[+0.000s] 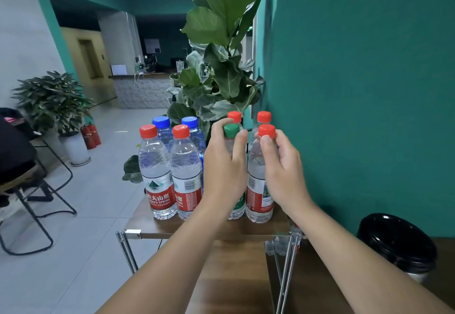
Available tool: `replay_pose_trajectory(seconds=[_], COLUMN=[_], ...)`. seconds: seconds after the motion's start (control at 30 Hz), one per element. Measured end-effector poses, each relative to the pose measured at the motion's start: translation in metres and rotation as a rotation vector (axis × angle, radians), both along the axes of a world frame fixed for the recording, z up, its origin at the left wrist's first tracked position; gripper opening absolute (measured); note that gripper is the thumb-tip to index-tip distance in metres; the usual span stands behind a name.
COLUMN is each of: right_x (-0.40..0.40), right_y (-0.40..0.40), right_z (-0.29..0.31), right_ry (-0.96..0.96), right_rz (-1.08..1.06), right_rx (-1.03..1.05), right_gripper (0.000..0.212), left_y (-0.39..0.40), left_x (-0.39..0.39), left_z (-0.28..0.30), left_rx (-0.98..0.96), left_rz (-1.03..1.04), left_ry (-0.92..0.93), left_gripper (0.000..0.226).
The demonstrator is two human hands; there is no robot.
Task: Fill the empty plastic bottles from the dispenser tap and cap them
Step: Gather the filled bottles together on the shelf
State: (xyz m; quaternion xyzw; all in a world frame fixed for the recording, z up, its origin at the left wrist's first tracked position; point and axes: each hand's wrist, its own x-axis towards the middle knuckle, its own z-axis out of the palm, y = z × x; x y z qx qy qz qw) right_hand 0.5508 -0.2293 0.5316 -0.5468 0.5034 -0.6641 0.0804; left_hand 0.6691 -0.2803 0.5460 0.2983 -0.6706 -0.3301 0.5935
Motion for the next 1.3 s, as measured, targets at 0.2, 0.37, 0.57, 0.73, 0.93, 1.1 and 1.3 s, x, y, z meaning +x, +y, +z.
replay_pose_trajectory(seconds=[0.2, 0.37, 0.57, 0.73, 0.93, 1.1, 1.3], right_x=[-0.006, -0.015, -0.061, -0.129, -0.218, -0.283, -0.319], right_y=[0.007, 0.027, 0.067, 0.101, 0.101, 0.071, 0.024], right_z=[0.0, 0.005, -0.017, -0.056, -0.139, -0.238, -0.323], right_ry=[-0.021, -0.056, -0.016, -0.05, -0.172, -0.165, -0.166], right_rz=[-0.023, -0.09, -0.097, -0.209, -0.279, -0.279, -0.199], right_rx=[0.014, -0.028, -0.112, 0.013, 0.235, 0.449, 0.646], right_gripper=[0.022, 0.024, 0.018, 0.015, 0.022, 0.022, 0.031], left_y=[0.004, 0.025, 0.064, 0.087, 0.096, 0.06, -0.003], left_x=[0.003, -0.007, -0.074, -0.165, -0.273, -0.314, -0.324], left_z=[0.012, 0.039, 0.03, -0.018, -0.127, -0.225, -0.333], left_rx=[-0.202, -0.42, -0.293, 0.086, 0.453, 0.629, 0.834], left_rz=[0.1, 0.155, -0.14, -0.239, -0.172, 0.017, 0.164], left_ry=[-0.119, -0.139, -0.094, 0.086, 0.128, -0.007, -0.248], left_gripper=[0.037, 0.032, 0.012, 0.011, 0.016, 0.013, 0.031])
